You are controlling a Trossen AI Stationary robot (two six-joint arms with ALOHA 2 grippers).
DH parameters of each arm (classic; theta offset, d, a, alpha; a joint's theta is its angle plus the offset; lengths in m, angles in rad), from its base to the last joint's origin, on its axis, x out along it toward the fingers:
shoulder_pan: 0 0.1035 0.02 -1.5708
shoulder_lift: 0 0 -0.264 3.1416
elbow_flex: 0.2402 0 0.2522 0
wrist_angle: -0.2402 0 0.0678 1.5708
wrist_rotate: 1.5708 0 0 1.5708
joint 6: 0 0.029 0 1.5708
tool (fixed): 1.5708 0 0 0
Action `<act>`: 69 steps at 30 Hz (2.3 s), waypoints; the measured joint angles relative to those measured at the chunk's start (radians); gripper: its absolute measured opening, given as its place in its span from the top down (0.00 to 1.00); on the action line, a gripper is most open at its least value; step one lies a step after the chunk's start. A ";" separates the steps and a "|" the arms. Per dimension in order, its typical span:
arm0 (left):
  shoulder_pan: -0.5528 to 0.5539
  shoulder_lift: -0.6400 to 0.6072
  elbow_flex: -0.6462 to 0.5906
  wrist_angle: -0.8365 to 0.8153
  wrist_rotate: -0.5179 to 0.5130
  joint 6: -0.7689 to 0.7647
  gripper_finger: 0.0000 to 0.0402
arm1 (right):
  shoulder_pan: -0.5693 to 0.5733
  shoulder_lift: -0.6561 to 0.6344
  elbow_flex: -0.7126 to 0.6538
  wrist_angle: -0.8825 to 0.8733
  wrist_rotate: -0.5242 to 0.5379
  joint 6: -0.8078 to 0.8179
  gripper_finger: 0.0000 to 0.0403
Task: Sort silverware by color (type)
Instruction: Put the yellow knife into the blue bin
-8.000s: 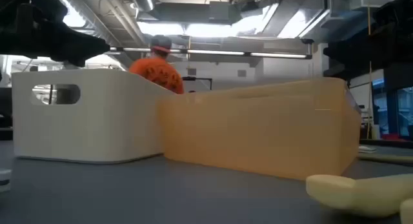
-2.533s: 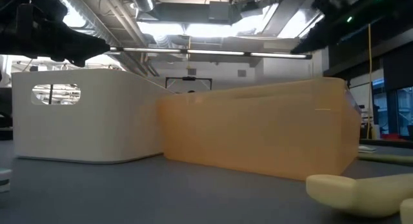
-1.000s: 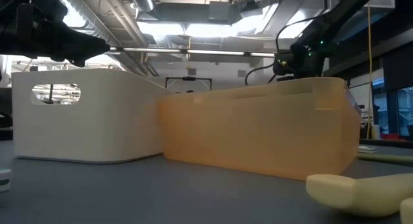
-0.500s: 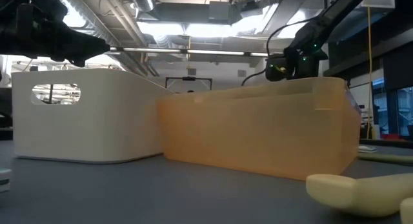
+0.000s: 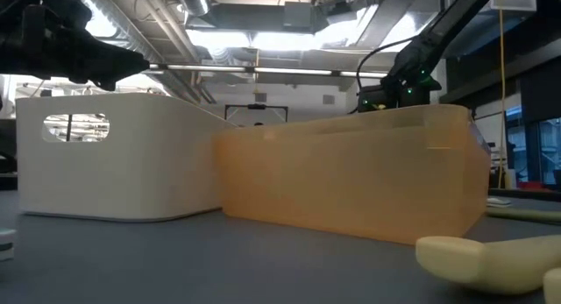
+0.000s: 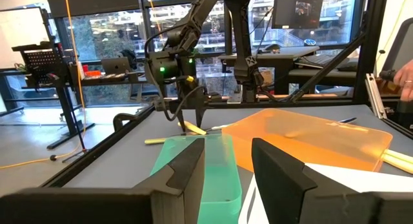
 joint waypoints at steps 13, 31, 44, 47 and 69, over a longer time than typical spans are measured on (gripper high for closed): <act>0.000 0.000 0.000 0.000 0.000 -0.001 0.69 | 0.000 0.000 0.000 -0.001 0.000 0.000 0.53; 0.000 0.000 0.000 0.000 0.000 0.000 0.69 | 0.000 0.001 0.000 -0.002 0.000 0.002 0.81; 0.000 0.000 0.000 0.000 0.000 0.000 0.69 | -0.001 0.001 0.000 -0.006 0.000 0.002 0.81; 0.000 0.000 0.000 0.000 0.000 0.000 0.69 | -0.001 0.001 0.000 -0.010 0.000 0.002 0.81; 0.000 0.000 0.000 0.000 0.000 -0.001 0.69 | -0.001 -0.144 -0.003 -0.099 0.121 0.001 0.81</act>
